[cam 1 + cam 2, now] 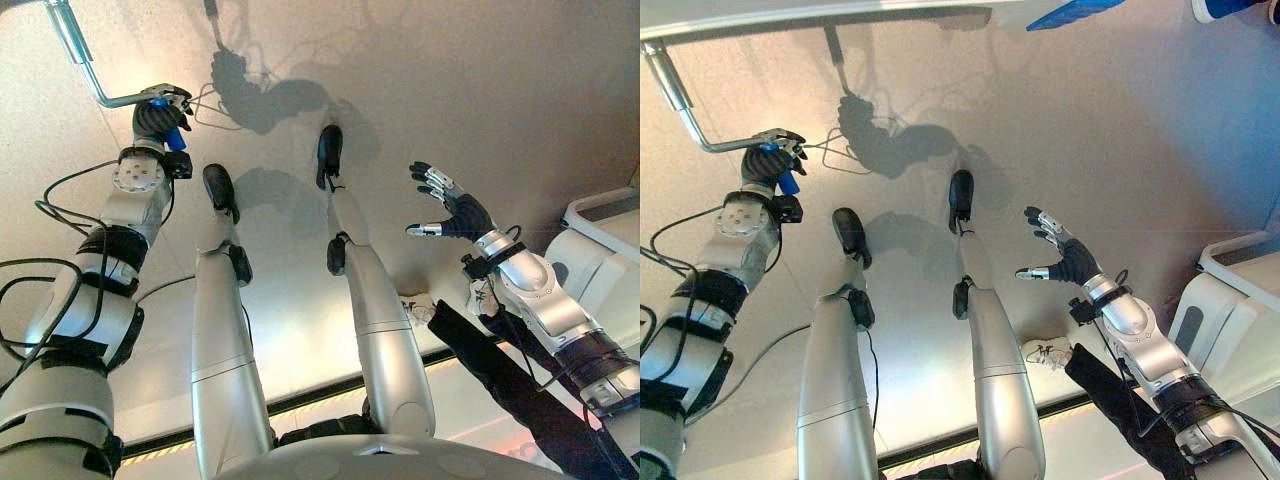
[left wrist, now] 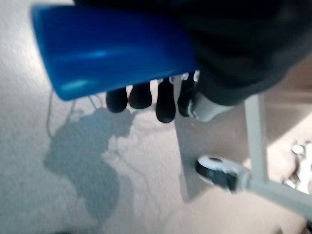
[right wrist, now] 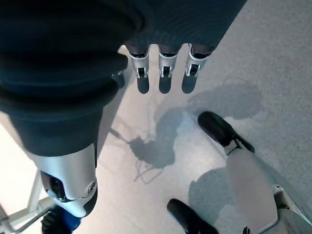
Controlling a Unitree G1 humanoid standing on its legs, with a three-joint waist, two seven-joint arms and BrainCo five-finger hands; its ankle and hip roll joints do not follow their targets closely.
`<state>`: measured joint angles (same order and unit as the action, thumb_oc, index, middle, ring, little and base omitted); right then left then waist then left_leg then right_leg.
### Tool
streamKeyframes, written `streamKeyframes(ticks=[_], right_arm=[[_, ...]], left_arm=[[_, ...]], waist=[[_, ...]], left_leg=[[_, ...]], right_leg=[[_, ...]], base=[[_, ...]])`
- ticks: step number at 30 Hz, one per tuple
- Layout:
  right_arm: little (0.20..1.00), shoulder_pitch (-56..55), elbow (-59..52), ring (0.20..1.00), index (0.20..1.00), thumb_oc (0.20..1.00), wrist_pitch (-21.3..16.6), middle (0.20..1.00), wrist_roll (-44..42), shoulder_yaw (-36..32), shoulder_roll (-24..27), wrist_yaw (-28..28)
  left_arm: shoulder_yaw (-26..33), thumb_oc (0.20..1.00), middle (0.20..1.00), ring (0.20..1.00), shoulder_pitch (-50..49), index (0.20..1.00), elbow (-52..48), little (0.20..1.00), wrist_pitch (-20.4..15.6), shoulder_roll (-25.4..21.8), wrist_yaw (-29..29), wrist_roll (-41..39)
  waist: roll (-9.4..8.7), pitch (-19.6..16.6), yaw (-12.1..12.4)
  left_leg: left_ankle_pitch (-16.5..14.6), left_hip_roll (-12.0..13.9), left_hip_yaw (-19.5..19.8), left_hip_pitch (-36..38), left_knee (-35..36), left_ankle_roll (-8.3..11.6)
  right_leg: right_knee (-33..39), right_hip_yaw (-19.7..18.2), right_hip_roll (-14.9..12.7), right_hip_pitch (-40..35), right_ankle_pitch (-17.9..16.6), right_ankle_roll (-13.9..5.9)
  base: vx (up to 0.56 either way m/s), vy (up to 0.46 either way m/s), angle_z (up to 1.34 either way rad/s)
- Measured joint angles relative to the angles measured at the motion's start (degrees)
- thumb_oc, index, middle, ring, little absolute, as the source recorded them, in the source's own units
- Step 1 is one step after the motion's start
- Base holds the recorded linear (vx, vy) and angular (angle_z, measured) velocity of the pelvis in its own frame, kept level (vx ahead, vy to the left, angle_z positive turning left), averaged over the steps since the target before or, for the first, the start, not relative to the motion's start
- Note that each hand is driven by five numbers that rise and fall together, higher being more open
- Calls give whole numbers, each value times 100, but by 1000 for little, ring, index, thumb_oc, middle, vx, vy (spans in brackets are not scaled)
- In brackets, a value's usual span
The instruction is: Raise the hospital bed
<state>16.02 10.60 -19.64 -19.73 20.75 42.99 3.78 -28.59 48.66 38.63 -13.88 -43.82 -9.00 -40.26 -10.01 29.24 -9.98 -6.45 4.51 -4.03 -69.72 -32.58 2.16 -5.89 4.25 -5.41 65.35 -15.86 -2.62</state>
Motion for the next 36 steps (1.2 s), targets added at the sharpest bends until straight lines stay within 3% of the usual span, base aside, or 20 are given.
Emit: streamKeyframes(ticks=[8, 13, 20, 26, 28, 36], right_arm=[[1000, -37, 93, 1000, 1000, 1000, 13, 1000, 14, -126, -75, -62], [1000, -232, 54, 1000, 1000, 1000, 17, 1000, 113, -363, -64, -53], [1000, -369, -60, 1000, 1000, 1000, 16, 1000, 195, -563, -47, -42], [1000, -575, -162, 1000, 1000, 1000, 10, 1000, 234, -788, -19, 51], [1000, -704, -152, 1000, 1000, 1000, 10, 1000, 235, -878, -2, 69], [1000, -801, -162, 1000, 1000, 1000, 0, 1000, 235, -915, 83, 73]], left_arm=[[-76, 200, 200, 200, -919, 200, -2136, 200, -34, -921, 308, -435], [415, 200, 200, 200, -1855, 200, -3232, 200, -55, -1394, 561, -714], [815, 200, 200, 200, -2509, 200, -3994, 200, -82, -1518, 809, -882], [1657, 200, 200, 200, -3533, 200, -4651, 200, -197, -1551, 1008, -901], [1814, 200, 200, 200, -3687, 200, -4705, 200, -262, -1559, 1039, -942], [2372, 200, 200, 200, -4245, 200, -4788, 200, -346, -1525, 1086, -1011]], waist=[[-19, 9, 51], [-9, 15, 169], [26, 39, 380], [83, 74, 535], [116, 89, 642], [196, 94, 700]], left_leg=[[-16, -15, -55, 53, 7, -26], [-11, 18, -72, 92, 16, -10], [5, 42, -69, 115, 67, 25], [52, 39, -57, 236, 174, 77], [76, 35, -47, 267, 201, 102], [159, 41, -16, 355, 325, 162]], right_leg=[[-44, -54, -31, 13, -24, -2], [-59, -80, 1, 13, 9, -5], [-72, -77, 8, 27, -4, 34], [-235, -72, 4, 35, 87, 96], [-279, -64, 19, 34, 130, 107], [-350, -36, 38, 31, 174, 162]], base=[[0, -4, -1], [-1, -10, -3], [0, 0, 0], [0, 0, 0], [0, 0, 0], [0, 0, 0]])
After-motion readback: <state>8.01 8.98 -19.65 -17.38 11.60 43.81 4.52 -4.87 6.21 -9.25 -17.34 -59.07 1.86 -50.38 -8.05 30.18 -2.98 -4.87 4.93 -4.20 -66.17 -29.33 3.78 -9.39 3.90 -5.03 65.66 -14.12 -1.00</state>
